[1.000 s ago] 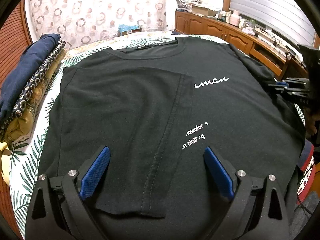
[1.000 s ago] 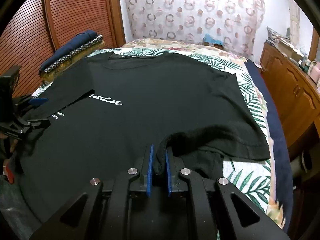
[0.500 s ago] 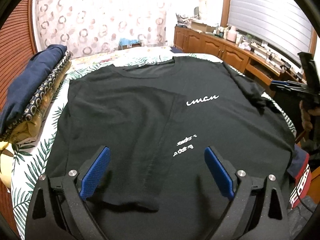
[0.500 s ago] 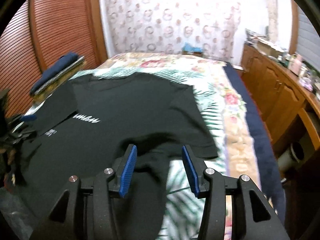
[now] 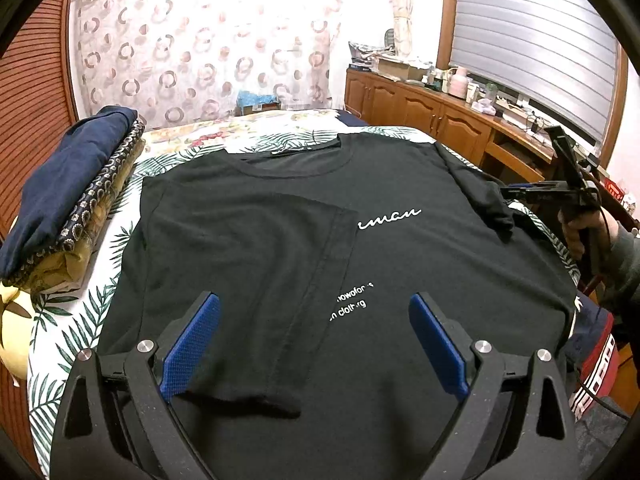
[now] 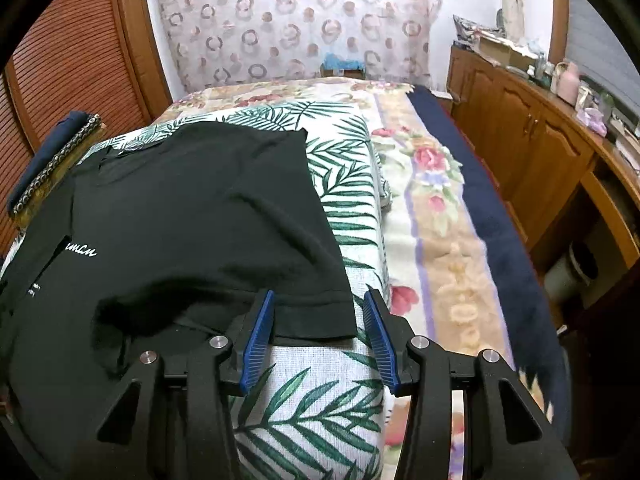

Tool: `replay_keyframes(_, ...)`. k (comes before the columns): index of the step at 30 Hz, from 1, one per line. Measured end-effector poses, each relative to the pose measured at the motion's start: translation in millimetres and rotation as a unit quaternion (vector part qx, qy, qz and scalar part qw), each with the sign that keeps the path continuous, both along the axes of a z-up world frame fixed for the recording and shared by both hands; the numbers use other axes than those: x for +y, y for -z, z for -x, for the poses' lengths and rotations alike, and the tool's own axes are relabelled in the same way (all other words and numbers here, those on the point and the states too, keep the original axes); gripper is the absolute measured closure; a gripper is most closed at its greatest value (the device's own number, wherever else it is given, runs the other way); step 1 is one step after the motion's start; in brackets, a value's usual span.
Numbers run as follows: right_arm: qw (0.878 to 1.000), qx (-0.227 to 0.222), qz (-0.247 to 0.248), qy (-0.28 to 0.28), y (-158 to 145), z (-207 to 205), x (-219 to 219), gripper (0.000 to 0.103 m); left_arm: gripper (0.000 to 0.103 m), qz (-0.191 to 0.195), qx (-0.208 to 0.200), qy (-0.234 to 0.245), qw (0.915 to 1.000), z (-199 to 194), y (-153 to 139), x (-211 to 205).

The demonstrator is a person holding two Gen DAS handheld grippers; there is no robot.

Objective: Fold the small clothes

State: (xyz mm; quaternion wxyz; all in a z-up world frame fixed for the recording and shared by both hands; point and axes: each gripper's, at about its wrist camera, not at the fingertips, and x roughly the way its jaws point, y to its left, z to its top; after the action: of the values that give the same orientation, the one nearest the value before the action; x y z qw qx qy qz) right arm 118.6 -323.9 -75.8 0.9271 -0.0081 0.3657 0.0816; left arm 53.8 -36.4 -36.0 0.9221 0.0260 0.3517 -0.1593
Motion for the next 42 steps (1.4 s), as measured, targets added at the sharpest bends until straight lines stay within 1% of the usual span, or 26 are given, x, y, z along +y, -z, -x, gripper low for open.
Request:
replay_keyframes(1, 1.000, -0.001, 0.002, -0.006, -1, 1, 1, 0.067, 0.007, 0.000, 0.001, -0.001, 1.0000, 0, 1, 0)
replay_keyframes(3, 1.000, 0.001, 0.004, -0.019, -2, 1, 5, 0.089, 0.007, 0.002, 0.001, -0.003, 1.0000, 0, 1, 1)
replay_keyframes(4, 1.000, 0.005, 0.004, -0.027, -3, 0, 5, 0.094, 0.007, 0.003, 0.001, -0.004, 1.0000, 1, 1, 2)
replay_keyframes(5, 0.999, 0.007, 0.008, -0.032, -5, -1, 7, 0.098, 0.007, 0.004, 0.001, -0.005, 1.0000, 1, 1, 2)
replay_keyframes(6, 0.999, 0.004, 0.015, -0.035, -7, -3, 10, 0.098, 0.007, 0.004, 0.001, -0.006, 1.0000, 1, 1, 3)
replay_keyframes(10, 0.998, -0.022, 0.009, -0.066, -29, -2, 27, 0.098, 0.007, 0.007, -0.003, -0.008, 0.9999, 3, -1, 6)
replay_keyframes(12, 0.995, -0.040, 0.000, -0.089, -46, 0, 42, 0.098, 0.007, 0.010, -0.005, -0.010, 0.9999, 4, -2, 8)
replay_keyframes(15, 0.991, -0.057, -0.003, -0.118, -63, -3, 66, 0.098, 0.007, 0.012, -0.006, -0.013, 0.9998, 4, -4, 11)
replay_keyframes(17, 0.989, -0.060, -0.006, -0.137, -73, -9, 82, 0.098, 0.007, 0.014, -0.007, -0.015, 0.9998, 4, -4, 12)
replay_keyframes(21, 0.985, -0.061, -0.002, -0.160, -80, -29, 106, 0.098, 0.007, 0.015, -0.008, -0.018, 0.9997, 6, -4, 14)
replay_keyframes(27, 0.981, -0.057, -0.006, -0.183, -77, -62, 119, 0.098, 0.007, 0.017, -0.008, -0.023, 0.9996, 4, -4, 19)
replay_keyframes(28, 0.981, -0.056, -0.009, -0.185, -76, -66, 119, 0.096, 0.007, 0.018, -0.008, -0.024, 0.9995, 3, -3, 20)
replay_keyframes(30, 0.982, -0.053, -0.008, -0.179, -73, -72, 118, 0.077, 0.007, 0.017, -0.007, -0.026, 0.9995, 2, -3, 22)
replay_keyframes(32, 0.983, -0.057, -0.010, -0.176, -73, -69, 114, 0.071, 0.007, 0.017, -0.008, -0.028, 0.9994, 2, -3, 23)
replay_keyframes(36, 0.985, -0.063, 0.014, -0.159, -60, -54, 108, 0.071, 0.007, 0.018, -0.010, -0.032, 0.9993, 1, -4, 25)
replay_keyframes(40, 0.988, -0.044, 0.025, -0.148, -40, -48, 98, 0.071, 0.007, 0.017, -0.011, -0.035, 0.9992, 0, -4, 27)
replay_keyframes(42, 0.988, -0.040, 0.039, -0.146, -29, -45, 96, 0.071, 0.007, 0.018, -0.013, -0.036, 0.9991, -1, -4, 28)
